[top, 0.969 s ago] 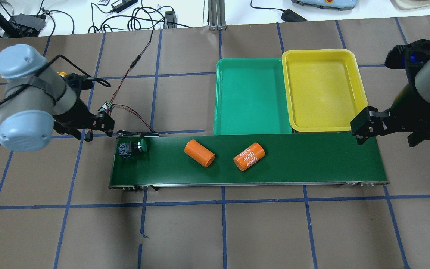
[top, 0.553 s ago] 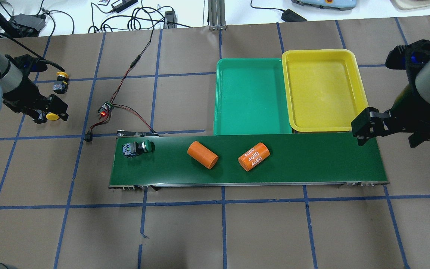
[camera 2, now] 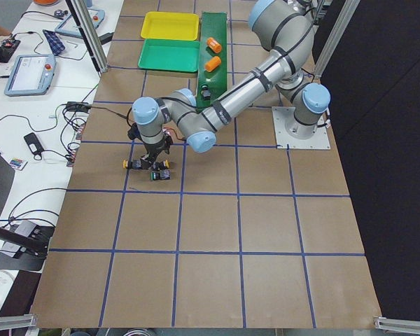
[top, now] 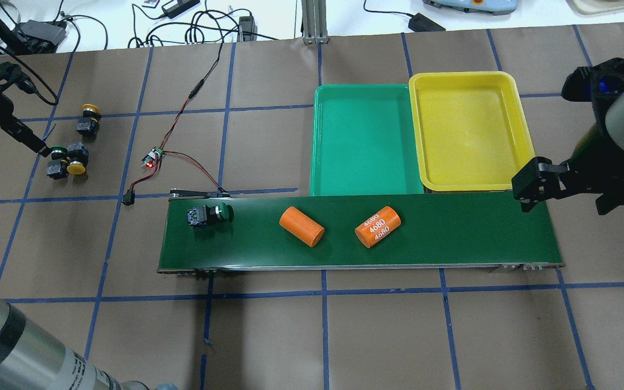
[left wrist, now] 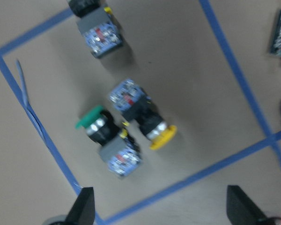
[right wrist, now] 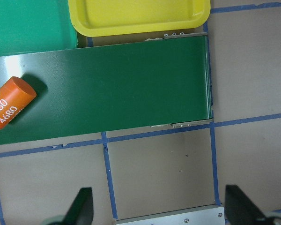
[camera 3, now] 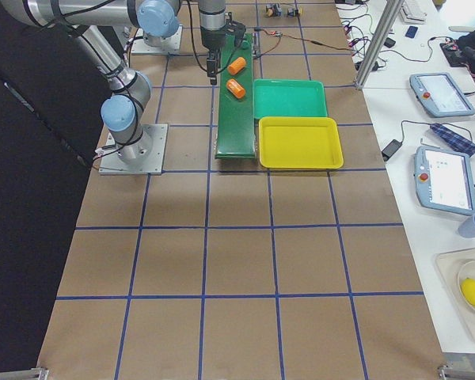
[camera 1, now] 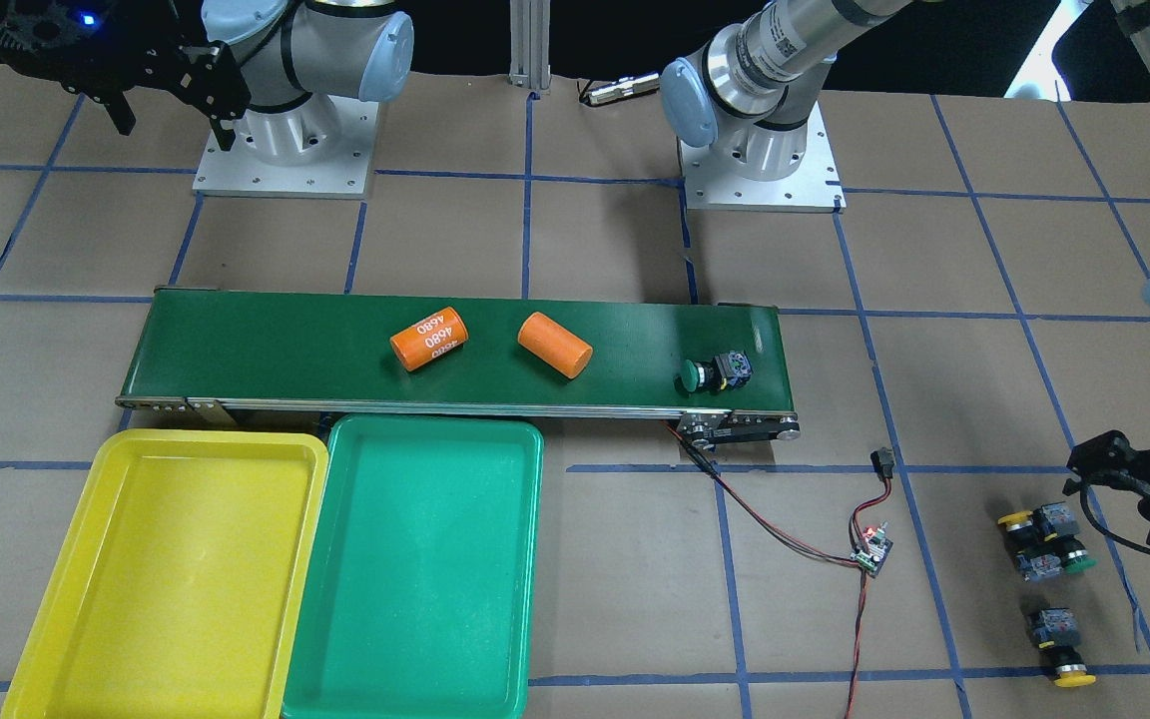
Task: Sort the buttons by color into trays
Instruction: 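Return the left gripper and grasp the second green-capped switch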
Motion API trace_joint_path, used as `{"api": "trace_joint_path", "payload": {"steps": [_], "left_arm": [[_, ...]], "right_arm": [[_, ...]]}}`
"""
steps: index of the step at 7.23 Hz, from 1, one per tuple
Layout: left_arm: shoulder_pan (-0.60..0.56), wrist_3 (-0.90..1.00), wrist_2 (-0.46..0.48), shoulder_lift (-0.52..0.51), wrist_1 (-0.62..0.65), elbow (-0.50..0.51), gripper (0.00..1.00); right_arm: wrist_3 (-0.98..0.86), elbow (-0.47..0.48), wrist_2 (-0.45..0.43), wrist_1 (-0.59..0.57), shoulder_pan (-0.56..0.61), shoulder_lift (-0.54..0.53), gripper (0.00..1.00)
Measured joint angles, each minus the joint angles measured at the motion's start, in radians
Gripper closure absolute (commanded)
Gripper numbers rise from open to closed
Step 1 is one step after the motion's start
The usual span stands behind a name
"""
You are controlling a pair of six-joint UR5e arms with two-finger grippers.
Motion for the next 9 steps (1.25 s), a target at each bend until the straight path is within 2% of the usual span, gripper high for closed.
{"api": "trace_joint_path", "payload": {"steps": [1,3,9], "left_arm": [[0.003,0.114,0.002,-0.054,0.003,0.044,0.0],[0.013,0.277,0.005,-0.125,0.001,0.066,0.0],[0.031,0.318,-0.008,-0.111,-0.023,0.003,0.0]], "right_arm": [[0.001,0.002,-0.001,0.0,0.0,-0.002,0.0],[0.001,0.004,0.001,-0.003,0.0,-0.002,0.0],[0.001,0.009,-0.001,-0.005,-0.001,-0.001,0.0]]}}
